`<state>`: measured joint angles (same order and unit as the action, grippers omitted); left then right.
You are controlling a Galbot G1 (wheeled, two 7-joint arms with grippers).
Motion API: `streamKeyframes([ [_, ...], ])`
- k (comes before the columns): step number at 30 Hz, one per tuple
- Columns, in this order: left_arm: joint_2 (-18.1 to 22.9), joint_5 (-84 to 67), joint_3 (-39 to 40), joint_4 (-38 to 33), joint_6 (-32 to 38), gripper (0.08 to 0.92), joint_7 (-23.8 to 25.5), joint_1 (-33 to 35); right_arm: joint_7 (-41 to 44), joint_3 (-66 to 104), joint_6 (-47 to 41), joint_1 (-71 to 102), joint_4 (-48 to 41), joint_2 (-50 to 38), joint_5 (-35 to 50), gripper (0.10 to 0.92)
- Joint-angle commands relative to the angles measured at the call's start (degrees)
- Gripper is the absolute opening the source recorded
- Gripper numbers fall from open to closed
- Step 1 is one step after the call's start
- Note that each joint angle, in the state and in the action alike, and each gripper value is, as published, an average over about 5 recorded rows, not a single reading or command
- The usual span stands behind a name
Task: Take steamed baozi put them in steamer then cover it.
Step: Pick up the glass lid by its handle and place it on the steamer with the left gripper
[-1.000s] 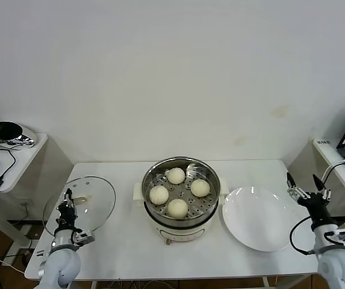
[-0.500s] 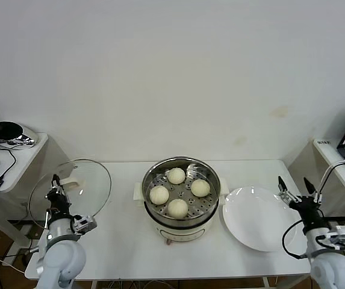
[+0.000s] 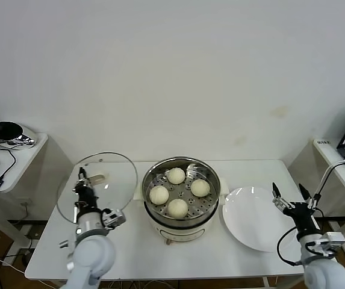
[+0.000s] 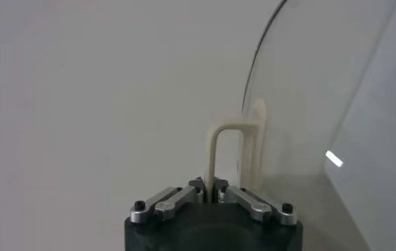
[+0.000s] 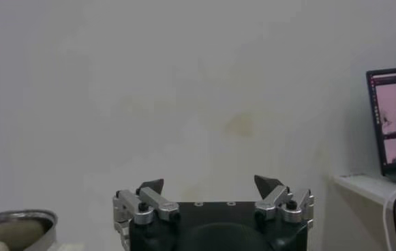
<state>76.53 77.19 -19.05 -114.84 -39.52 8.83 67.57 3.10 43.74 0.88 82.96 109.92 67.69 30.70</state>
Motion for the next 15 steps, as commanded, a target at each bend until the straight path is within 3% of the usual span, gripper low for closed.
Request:
streamKeyframes([
  [1,4.29,5.53,10.49,1.26,-2.69,0.141,5.3,-4.71,0.95,-1.5,0.13,0.17,-2.8,6.53,-6.07,0.823],
  [15,10.37,10.17,18.44,9.12,-3.67,0.141,6.97,-13.34,1.95,-5.9,0.07,2.47,-3.08,6.77,-6.12,0.823],
])
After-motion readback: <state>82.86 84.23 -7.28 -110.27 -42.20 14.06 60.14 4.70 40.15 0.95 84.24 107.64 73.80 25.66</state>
